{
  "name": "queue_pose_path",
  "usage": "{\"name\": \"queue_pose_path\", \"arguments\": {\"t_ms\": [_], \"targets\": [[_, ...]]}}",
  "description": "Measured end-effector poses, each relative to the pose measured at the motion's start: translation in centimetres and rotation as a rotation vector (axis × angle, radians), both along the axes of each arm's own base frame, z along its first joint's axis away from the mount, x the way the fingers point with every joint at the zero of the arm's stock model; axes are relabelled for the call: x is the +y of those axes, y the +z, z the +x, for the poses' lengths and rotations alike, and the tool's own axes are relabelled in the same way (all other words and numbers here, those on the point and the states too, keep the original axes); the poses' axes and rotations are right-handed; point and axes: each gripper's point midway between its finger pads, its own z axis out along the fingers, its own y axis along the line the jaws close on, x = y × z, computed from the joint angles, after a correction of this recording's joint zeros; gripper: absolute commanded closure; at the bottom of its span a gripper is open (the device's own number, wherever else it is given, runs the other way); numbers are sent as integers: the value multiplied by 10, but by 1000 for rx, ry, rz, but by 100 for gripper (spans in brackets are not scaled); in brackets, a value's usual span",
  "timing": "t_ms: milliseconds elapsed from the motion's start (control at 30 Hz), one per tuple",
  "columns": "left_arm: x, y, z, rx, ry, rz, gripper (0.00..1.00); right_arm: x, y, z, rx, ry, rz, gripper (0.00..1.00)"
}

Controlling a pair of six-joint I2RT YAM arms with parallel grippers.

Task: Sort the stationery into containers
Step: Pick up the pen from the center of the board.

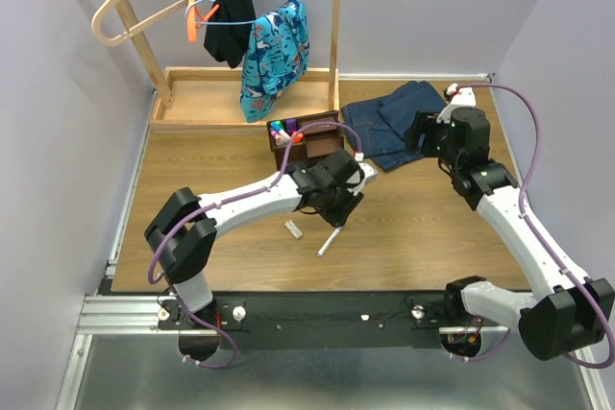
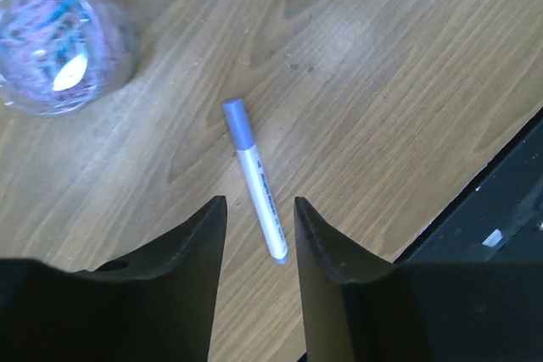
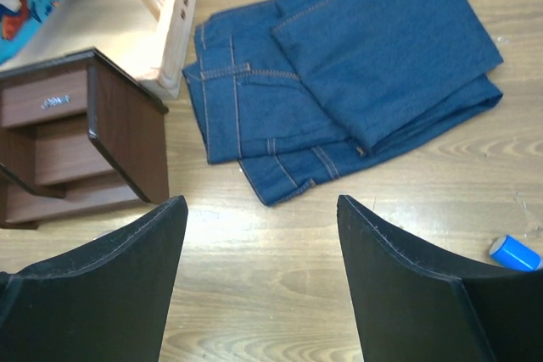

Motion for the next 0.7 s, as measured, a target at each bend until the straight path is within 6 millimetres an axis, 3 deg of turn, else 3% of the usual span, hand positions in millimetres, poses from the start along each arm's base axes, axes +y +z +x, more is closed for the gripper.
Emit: {"name": "queue_pose_path", "arguments": {"t_ms": [300,700], "targets": [[-16,-37,-9,14,-26,86,55,-5,-10,-1,18,-12,3,22],[-21,-50,3,-11,-10,124,55,-19,-18,1,36,-44,25,22]]}}
